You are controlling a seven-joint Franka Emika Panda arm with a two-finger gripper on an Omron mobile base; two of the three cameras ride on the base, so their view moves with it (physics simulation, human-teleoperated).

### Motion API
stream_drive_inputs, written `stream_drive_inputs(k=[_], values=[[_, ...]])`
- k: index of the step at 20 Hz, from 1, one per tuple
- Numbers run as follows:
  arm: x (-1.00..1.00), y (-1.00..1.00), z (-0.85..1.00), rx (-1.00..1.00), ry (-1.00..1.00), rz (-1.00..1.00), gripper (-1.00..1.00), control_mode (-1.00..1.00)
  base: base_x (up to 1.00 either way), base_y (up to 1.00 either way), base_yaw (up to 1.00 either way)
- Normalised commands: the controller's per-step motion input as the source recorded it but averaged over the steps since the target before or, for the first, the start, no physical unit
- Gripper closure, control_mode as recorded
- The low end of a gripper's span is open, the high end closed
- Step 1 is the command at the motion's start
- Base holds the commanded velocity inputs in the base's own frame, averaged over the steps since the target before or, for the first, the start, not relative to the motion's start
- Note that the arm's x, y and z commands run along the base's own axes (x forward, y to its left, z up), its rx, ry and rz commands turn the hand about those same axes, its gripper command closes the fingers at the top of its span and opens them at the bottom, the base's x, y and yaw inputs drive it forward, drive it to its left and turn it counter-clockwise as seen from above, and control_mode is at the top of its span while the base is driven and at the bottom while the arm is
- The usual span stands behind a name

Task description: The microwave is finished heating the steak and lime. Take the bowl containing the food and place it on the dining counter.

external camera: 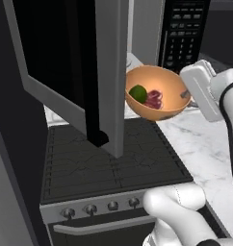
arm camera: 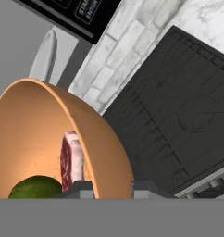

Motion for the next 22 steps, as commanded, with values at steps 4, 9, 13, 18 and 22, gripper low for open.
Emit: stream_drive_inputs(k=[4,9,13,18,22], values=[[-1.0,-0.08,-1.0,-0.04,0.17,0.0,1.0,-1.0,0.0,0.0,0.0],[-0.11,-0.03,-0.21,0.02,0.0,-0.01,1.0,-1.0,0.0,0.0,0.0],[0.0,0.0,0.0,0.0,0.0,0.0,1.0,-1.0,0.0,0.0,0.0],[0.0,0.0,0.0,0.0,0.0,0.0,1.0,-1.0,0.0,0.0,0.0],[-0.19,-0.08,-0.02,0.0,0.02,0.0,1.0,1.0,-0.14,-0.04,0.0]])
